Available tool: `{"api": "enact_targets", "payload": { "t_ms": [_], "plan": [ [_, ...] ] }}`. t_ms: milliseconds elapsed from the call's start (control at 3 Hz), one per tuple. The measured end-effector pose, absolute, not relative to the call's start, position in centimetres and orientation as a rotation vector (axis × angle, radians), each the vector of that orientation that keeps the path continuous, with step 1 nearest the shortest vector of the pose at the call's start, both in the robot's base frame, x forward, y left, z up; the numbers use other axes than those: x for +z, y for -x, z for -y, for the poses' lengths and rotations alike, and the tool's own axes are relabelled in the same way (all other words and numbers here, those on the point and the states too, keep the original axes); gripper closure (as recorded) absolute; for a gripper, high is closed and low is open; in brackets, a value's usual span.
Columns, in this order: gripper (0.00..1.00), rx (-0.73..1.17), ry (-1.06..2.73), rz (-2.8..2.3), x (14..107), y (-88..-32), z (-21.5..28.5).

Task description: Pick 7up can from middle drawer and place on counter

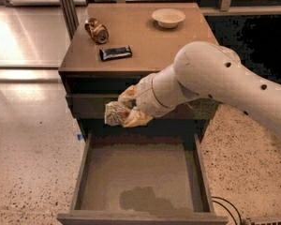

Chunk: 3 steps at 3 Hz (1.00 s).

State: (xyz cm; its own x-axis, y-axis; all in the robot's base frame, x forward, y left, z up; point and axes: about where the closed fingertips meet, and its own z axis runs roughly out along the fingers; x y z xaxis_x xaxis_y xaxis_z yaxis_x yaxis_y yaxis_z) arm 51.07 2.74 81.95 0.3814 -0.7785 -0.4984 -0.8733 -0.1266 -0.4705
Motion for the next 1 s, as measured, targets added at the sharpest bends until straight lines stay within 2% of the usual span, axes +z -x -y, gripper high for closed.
{"api": "enact_targets", "payload": {
  "t_ms": [1000],
  "plan": [
    [1.00,-0.053,1.794,-1.412,89.4,-63.8,3.3]
  ]
}}
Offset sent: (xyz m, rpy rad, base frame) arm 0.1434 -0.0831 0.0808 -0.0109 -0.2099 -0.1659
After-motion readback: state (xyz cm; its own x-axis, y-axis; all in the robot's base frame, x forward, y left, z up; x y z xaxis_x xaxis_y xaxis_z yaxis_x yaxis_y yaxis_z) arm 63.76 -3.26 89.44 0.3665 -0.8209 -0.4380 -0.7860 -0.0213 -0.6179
